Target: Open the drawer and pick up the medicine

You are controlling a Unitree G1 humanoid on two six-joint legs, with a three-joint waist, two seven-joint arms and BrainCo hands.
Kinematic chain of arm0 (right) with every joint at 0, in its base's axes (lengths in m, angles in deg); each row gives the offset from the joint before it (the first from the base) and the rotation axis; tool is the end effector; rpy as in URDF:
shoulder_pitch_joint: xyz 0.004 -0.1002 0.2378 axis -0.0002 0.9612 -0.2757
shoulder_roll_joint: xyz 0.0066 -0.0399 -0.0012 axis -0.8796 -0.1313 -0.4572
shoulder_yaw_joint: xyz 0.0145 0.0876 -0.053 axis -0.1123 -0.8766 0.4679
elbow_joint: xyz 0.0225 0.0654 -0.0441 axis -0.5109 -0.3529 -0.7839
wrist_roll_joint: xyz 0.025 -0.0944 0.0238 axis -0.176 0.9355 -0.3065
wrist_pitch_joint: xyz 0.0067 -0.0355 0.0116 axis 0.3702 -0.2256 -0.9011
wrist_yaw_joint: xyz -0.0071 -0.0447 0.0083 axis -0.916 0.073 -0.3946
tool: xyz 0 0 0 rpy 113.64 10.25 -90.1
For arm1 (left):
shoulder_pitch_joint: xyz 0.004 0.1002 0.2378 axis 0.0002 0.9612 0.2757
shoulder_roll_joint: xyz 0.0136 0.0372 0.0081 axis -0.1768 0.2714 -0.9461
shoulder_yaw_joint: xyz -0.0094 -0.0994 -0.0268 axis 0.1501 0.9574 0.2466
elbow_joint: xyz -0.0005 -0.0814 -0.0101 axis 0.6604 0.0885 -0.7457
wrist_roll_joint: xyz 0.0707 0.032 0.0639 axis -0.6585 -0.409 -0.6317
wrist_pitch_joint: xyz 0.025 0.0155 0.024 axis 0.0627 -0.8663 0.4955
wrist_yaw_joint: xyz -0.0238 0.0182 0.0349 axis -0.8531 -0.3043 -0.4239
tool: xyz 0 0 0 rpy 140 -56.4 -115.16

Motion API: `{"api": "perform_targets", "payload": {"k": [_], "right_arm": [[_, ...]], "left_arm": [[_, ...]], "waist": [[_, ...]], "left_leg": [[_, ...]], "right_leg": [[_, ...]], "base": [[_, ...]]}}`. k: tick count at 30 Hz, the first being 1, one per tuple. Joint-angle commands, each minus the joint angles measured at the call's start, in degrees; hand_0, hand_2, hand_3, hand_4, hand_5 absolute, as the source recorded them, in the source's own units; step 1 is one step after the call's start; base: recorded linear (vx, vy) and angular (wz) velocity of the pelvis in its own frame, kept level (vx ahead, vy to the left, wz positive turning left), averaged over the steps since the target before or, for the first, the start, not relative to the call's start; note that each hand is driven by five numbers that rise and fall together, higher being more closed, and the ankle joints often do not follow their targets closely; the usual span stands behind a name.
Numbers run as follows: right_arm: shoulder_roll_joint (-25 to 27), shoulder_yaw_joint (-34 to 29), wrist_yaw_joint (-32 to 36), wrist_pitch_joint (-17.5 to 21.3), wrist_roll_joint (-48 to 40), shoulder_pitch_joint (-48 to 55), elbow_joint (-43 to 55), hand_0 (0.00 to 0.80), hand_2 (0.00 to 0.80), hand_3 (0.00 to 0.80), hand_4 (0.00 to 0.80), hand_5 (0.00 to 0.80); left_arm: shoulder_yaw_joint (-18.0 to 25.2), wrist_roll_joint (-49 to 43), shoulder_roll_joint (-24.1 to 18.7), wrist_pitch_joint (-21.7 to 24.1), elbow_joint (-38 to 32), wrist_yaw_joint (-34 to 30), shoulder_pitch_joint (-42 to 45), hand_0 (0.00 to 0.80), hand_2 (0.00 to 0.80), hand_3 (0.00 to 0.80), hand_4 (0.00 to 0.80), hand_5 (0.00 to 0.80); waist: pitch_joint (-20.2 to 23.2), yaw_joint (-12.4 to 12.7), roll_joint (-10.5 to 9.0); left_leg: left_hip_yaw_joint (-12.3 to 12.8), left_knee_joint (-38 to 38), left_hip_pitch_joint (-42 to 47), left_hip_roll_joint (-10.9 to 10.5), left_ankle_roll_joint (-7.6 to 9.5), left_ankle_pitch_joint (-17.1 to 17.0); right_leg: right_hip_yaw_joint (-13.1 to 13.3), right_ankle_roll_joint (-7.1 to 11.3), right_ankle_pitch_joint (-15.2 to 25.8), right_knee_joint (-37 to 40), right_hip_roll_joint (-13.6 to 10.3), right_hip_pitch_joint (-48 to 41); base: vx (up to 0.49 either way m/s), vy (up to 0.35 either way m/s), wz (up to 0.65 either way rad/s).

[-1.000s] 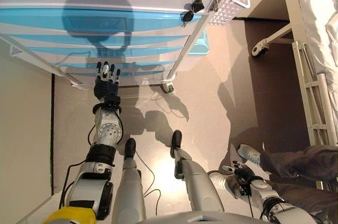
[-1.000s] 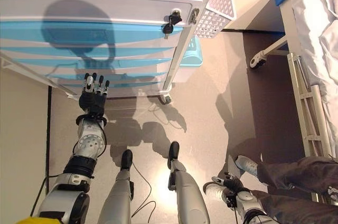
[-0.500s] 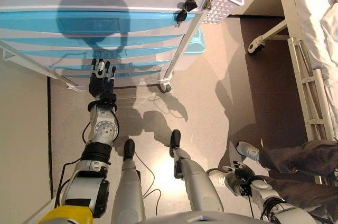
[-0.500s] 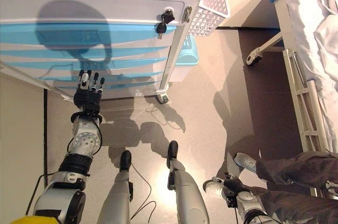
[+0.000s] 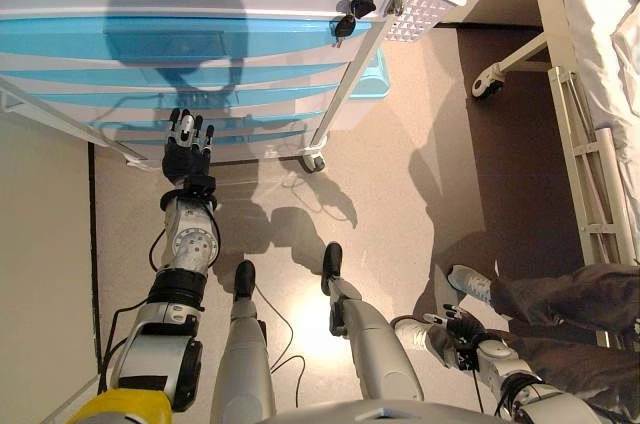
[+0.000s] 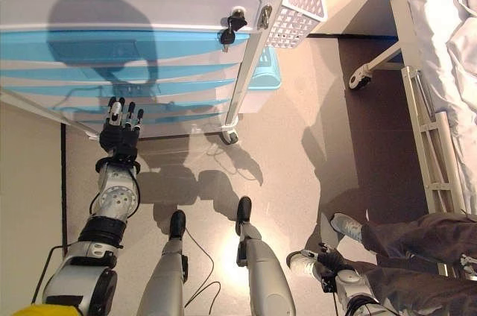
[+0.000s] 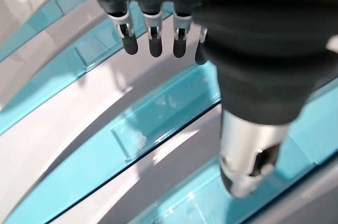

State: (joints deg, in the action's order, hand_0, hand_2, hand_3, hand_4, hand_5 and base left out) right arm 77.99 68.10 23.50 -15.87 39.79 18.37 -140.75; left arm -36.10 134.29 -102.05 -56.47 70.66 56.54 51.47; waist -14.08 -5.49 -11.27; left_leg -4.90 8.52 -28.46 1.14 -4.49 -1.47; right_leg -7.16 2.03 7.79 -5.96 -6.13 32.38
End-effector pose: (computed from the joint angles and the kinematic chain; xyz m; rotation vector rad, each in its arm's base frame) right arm 0.1398 -0.2416 -0.0901 -0.1690 0.9632 -0.1333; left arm 0.2921 0.2248 0.0897 -0.8603 -0.2709 0.1917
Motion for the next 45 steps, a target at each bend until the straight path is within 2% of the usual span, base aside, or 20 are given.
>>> {"api": "perform_targets", "payload": {"k": [1, 22, 35, 45], "right_arm": [[3.6, 1.8, 0.3, -0.8, 0.2, 0.9, -0.5, 0.000, 0.000, 0.000, 0.000, 0.000], [4.1, 2.1, 0.2, -0.9, 0.3, 0.8, -0.2, 0.000, 0.000, 0.000, 0.000, 0.000], [3.6, 2.4, -0.7, -1.0, 0.1, 0.9, -0.3, 0.000, 0.000, 0.000, 0.000, 0.000], [3.2, 2.6, -1.1, -1.3, 0.1, 0.9, 0.0, 0.000, 0.000, 0.000, 0.000, 0.000]], "left_arm": [[1.7, -4.8, -4.4, 2.6, -1.4, -1.6, -8.9, 0.000, 0.000, 0.000, 0.000, 0.000], [0.4, -5.8, -5.9, 2.8, -1.7, -0.5, -11.2, 0.000, 0.000, 0.000, 0.000, 0.000], [2.1, -8.9, -7.3, 6.5, -3.1, 6.2, -14.2, 0.000, 0.000, 0.000, 0.000, 0.000], [1.7, -7.0, -3.8, 6.7, -4.7, 6.6, -14.0, 0.000, 0.000, 0.000, 0.000, 0.000]], "waist": [[1.7, -1.1, 0.60], [2.1, -1.4, 0.94], [2.2, -1.6, 1.15], [2.2, -1.8, 0.94]], "left_leg": [[-0.3, 2.5, -3.6, -2.5, 3.74, 1.4], [0.0, 3.2, -4.1, -2.8, 3.78, 1.7], [0.1, 3.6, -4.5, -2.8, 3.70, 1.9], [-0.1, 3.8, -4.4, -2.6, 3.65, 1.9]], "right_leg": [[0.4, 3.48, -2.9, -3.8, 1.4, -1.7], [0.7, 3.54, -3.0, -4.4, 1.2, -1.3], [0.8, 3.43, -3.1, -4.8, 1.4, -1.0], [0.6, 3.28, -3.4, -5.3, 1.6, -0.9]], "base": [[0.000, 0.000, 0.00], [0.000, 0.000, 0.00], [0.000, 0.000, 0.00], [0.000, 0.000, 0.00]]}}
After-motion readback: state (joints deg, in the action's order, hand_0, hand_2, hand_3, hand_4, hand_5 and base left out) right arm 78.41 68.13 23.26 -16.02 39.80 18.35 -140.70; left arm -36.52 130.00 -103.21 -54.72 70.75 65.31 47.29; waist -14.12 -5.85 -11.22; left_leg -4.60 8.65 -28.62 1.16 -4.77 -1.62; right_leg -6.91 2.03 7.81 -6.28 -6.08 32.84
